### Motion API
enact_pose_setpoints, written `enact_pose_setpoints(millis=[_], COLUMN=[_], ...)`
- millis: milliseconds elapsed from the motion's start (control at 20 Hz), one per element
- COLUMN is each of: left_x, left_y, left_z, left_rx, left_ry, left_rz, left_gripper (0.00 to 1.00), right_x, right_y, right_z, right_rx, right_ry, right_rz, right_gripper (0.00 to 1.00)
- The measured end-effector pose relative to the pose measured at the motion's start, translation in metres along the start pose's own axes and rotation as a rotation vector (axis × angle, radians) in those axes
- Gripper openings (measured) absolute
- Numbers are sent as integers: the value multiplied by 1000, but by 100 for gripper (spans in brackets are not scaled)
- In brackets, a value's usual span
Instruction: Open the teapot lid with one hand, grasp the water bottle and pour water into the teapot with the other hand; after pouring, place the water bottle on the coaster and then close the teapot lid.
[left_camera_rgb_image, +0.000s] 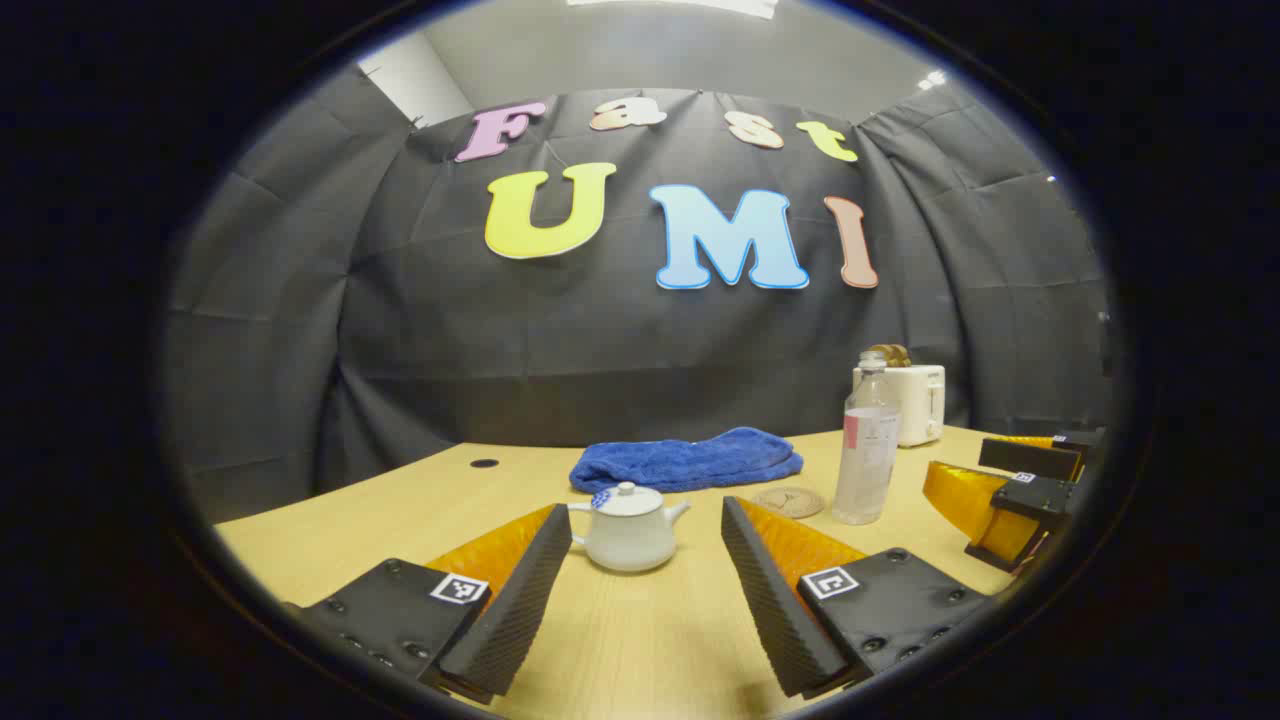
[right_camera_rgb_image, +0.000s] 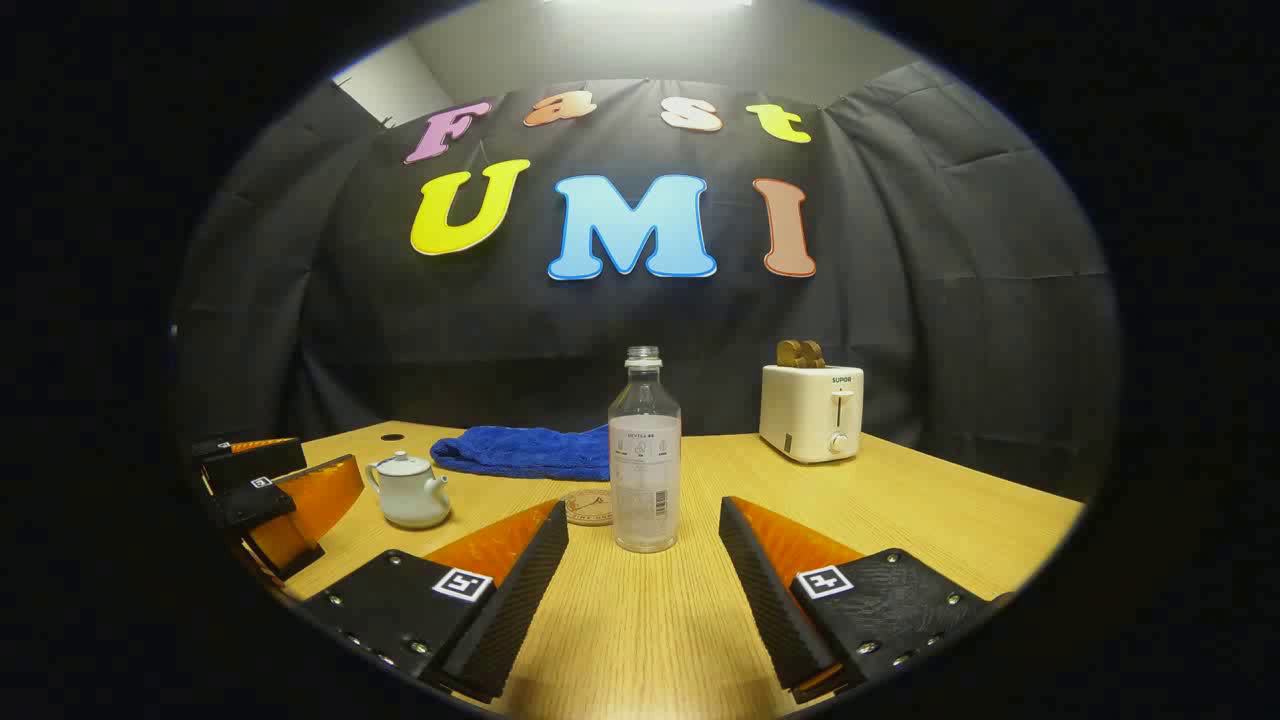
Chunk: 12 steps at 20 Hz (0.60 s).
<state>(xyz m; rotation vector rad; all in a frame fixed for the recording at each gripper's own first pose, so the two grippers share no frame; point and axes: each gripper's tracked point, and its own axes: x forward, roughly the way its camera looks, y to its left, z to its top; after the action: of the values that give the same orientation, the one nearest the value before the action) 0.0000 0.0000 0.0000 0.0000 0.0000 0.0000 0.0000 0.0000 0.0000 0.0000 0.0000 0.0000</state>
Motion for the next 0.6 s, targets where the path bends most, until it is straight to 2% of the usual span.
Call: enact_pose_setpoints(millis=[600], left_x=[0], left_y=[0], left_z=[0], left_rx=[0], left_ry=[0], left_rz=[0], left_gripper=[100], right_x=[0], right_y=[0], right_z=[0], right_rx=[0], right_ry=[0], right_rz=[0], right_gripper=[95])
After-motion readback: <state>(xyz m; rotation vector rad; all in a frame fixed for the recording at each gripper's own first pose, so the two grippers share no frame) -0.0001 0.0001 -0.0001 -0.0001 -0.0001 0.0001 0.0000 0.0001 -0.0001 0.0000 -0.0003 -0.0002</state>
